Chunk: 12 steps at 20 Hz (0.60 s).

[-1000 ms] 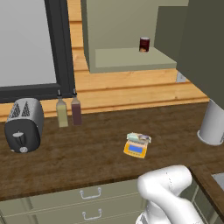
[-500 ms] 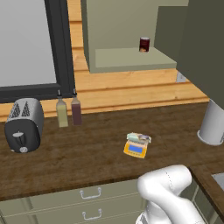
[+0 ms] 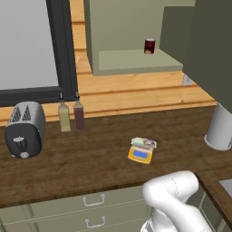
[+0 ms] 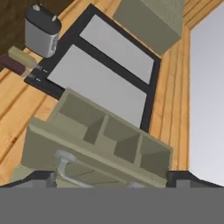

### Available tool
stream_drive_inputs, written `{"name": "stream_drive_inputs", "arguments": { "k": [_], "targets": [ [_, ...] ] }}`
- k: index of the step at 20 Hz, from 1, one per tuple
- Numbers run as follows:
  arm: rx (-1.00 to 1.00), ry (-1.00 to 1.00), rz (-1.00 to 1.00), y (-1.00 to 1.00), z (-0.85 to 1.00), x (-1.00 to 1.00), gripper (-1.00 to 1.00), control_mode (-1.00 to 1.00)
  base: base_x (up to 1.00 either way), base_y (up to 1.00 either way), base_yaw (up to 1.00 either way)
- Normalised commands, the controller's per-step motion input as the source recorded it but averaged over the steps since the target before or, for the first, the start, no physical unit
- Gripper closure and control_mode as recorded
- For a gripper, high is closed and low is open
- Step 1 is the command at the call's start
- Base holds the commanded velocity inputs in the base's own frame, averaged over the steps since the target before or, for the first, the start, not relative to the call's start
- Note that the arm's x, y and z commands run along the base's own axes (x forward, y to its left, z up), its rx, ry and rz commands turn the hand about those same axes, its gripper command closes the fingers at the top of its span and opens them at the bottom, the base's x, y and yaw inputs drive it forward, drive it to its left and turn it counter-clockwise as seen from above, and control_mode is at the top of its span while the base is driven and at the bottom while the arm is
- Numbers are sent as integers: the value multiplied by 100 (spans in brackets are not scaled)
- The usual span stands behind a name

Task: Pick the bar and place it on the digital scale for weighing, and close the cabinet.

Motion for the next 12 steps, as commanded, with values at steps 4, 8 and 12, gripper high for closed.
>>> {"name": "stream_drive_inputs", "arguments": {
  "k": [4, 8, 12],
  "targets": [
    [22, 0, -7, -2, -67, 94, -100, -100, 0, 0, 0],
    [17, 1, -12, 12, -90, 100, -100, -100, 0, 0, 0],
    [17, 5, -8, -15, -42, 91, -100, -100, 0, 0, 0]
  ]
}}
